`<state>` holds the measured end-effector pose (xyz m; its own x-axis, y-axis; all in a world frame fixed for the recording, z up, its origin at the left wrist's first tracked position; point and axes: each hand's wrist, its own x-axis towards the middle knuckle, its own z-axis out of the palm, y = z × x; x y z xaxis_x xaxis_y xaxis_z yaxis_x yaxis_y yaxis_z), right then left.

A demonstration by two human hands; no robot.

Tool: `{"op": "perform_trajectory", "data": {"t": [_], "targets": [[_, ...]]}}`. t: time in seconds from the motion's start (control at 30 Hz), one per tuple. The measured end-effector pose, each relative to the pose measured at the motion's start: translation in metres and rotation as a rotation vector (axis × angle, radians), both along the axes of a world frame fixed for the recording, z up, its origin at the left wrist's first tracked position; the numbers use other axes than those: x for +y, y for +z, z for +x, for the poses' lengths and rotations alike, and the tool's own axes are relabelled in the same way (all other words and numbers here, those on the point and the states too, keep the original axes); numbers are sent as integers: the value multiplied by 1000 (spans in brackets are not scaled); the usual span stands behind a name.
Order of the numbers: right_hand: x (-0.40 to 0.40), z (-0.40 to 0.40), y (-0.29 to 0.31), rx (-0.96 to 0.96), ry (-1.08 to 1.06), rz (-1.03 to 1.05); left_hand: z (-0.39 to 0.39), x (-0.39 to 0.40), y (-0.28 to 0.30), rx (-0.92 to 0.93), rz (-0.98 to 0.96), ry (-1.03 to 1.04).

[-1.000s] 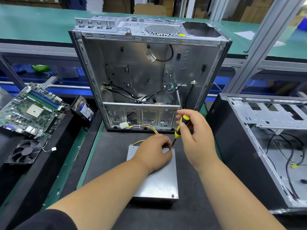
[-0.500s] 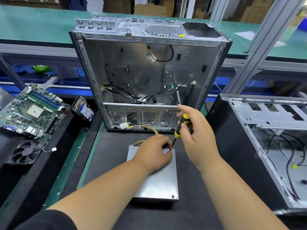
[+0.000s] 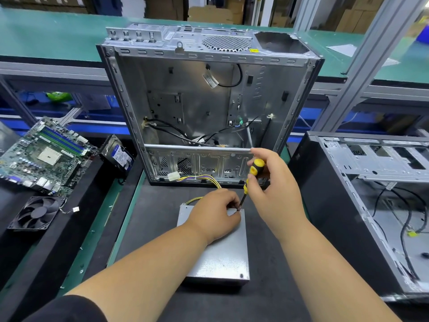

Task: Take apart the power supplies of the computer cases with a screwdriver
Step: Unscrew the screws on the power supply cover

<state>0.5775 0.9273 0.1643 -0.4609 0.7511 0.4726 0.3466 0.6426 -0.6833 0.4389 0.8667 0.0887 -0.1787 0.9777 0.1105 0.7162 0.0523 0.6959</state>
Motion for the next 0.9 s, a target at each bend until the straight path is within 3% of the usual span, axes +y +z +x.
{"op": "perform_trajectory", "data": {"t": [0.23,0.57,0.77,0.9], "targets": [[1,0,0,-23,-31,104,0,0,-1,-15,-9,6],[3,1,-2,24,7,-6,0,0,-2,-9,-14,10],[4,0,-3,45,-3,146,0,0,-1,-16,-19,6],[6,-2,-2,43,-29,124,-2,1,-1,1,-17,7]]}}
